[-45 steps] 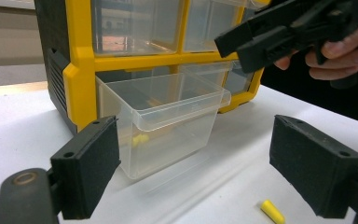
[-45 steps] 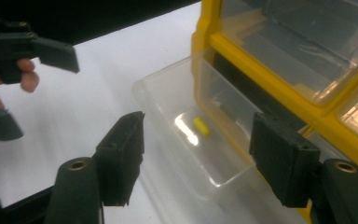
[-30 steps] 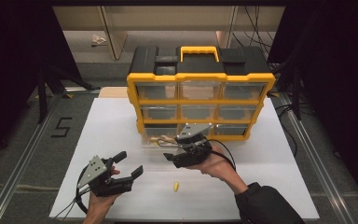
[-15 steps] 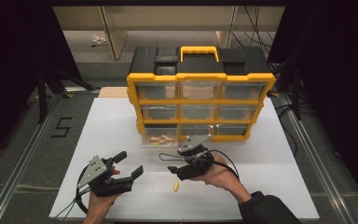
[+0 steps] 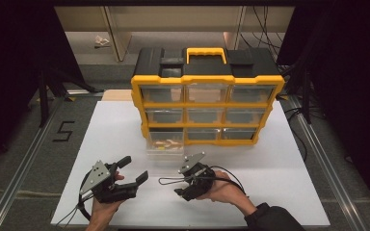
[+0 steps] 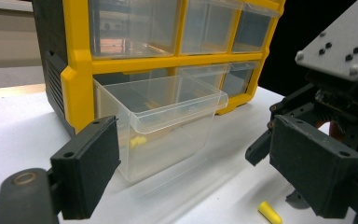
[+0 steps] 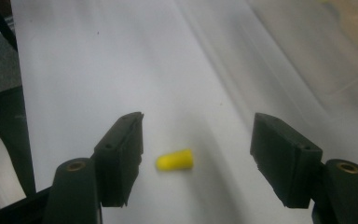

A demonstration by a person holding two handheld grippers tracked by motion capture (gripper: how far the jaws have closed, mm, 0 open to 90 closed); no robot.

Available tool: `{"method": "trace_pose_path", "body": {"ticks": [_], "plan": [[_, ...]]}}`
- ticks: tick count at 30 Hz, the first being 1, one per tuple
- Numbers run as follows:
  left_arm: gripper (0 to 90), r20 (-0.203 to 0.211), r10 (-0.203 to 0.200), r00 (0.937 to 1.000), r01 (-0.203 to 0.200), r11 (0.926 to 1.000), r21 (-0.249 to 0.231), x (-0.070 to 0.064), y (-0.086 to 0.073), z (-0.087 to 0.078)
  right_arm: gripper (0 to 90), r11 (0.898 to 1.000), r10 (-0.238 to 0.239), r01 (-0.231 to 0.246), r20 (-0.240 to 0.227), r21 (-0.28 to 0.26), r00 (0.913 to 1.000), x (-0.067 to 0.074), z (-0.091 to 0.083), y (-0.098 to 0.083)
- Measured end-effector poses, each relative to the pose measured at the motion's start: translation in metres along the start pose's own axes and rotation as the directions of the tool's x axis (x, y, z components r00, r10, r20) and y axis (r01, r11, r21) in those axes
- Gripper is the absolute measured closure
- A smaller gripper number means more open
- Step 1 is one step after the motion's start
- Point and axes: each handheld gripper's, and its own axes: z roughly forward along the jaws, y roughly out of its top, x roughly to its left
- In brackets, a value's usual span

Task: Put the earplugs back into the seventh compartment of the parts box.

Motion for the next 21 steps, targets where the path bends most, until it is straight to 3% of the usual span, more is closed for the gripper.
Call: {"method": "trace_pose_path", "body": {"ticks": [7, 15, 21], "plan": [[15.6, 0.0, 0.004, 1.0, -0.004, 1.0, -0.001, -0.001, 0.0, 0.0, 41.6, 0.998, -0.035, 0.035, -0.001, 0.051, 0.9994, 0.002, 0.01, -0.004], [15.6, 0.003, 0.005, 1.0, -0.005, 1.0, 0.003, -0.001, 0.0, 0.001, 56.0, 0.994, -0.044, 0.047, -0.031, 0.095, 0.9986, 0.004, 0.018, -0.007], [15.6, 0.004, 0.005, 1.0, -0.005, 1.0, 0.003, -0.001, 0.0, 0.001, 61.9, 0.992, -0.048, 0.053, -0.042, 0.115, 0.9979, 0.005, 0.022, -0.008]]}}
